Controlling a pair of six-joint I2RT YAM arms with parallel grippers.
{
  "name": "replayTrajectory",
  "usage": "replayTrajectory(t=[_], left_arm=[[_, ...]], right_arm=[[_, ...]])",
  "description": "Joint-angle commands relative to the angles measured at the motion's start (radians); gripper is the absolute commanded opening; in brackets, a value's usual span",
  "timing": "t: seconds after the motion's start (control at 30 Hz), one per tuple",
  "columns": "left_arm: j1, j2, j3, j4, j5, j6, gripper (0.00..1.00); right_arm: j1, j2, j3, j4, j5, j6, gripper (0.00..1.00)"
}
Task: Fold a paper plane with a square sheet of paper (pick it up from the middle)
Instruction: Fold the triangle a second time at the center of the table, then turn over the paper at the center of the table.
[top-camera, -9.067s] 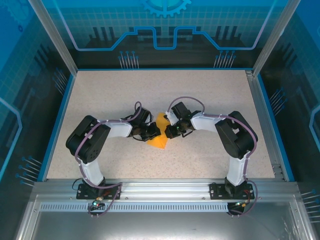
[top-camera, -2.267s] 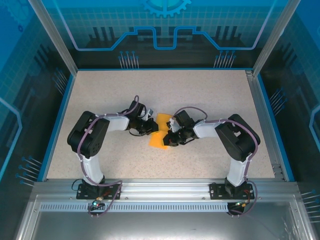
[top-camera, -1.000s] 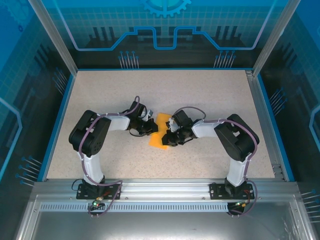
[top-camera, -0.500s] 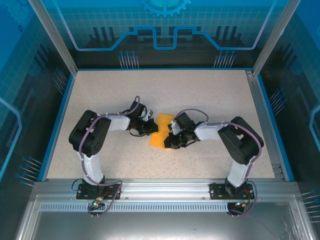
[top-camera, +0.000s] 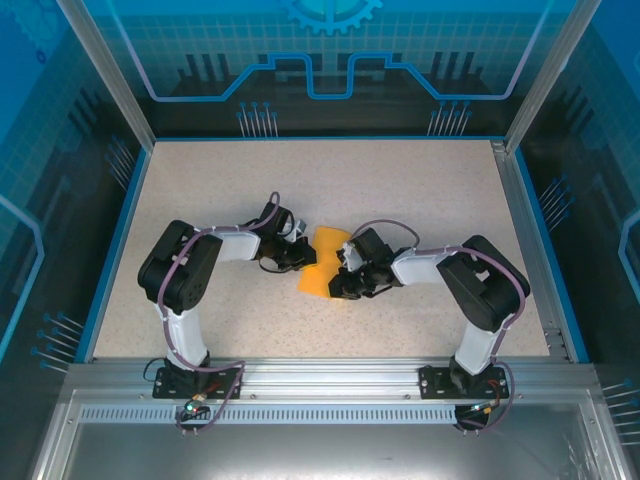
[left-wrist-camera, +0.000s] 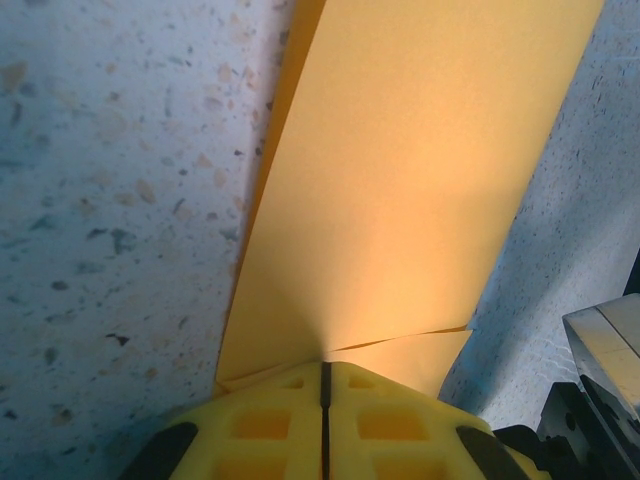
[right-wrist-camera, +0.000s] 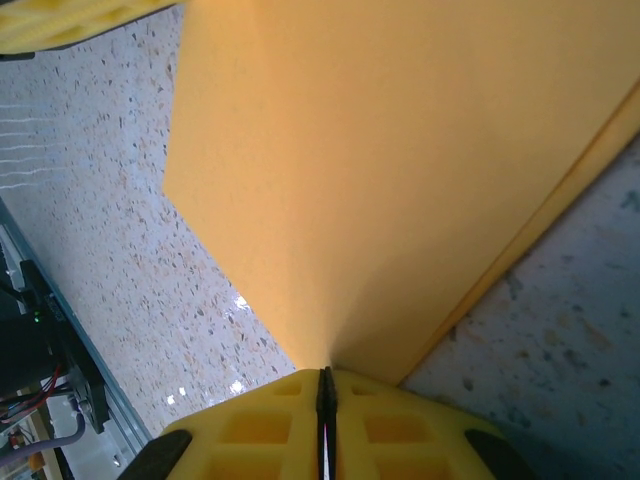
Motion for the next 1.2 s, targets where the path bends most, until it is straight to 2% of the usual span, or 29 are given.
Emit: replayTrajectory(t=[0.0, 0.13, 0.3, 0.43, 0.57, 0.73, 0.9, 1.17], left_arm=[[-0.01, 0.028, 0.003, -0.073, -0.069, 0.009, 0.08], [-0.01, 0.027, 0.002, -0.071, -0.066, 0.007, 0.08], [-0.01, 0.018, -0.001, -0.063, -0.061, 0.001, 0.09], [-0.009, 0.004, -0.004, -0.055, -0.048, -0.001, 0.09], [-0.009, -0.008, -0.004, -0.048, -0.042, -0.007, 0.1], [-0.009, -0.011, 0.002, -0.052, -0.045, -0.007, 0.1], [-0.009, -0.018, 0.004, -0.053, -0.043, -0.006, 0.1], [-0.01, -0.027, 0.008, -0.056, -0.037, -0.002, 0.12]], right_arm=[[0.02, 0.004, -0.037, -0.064, -0.015, -0.011, 0.12], [0.02, -0.017, -0.007, -0.084, -0.027, -0.028, 0.13], [0.014, -0.057, 0.029, -0.161, 0.021, -0.044, 0.15], [-0.016, -0.102, 0.055, -0.173, 0.102, -0.012, 0.25], [-0.04, -0.084, 0.087, -0.177, 0.17, 0.05, 0.36], [-0.062, -0.042, 0.126, -0.174, 0.221, 0.125, 0.42], [-0.075, -0.007, 0.12, -0.097, 0.168, 0.166, 0.41], [-0.077, 0.035, 0.14, -0.069, 0.155, 0.184, 0.4]])
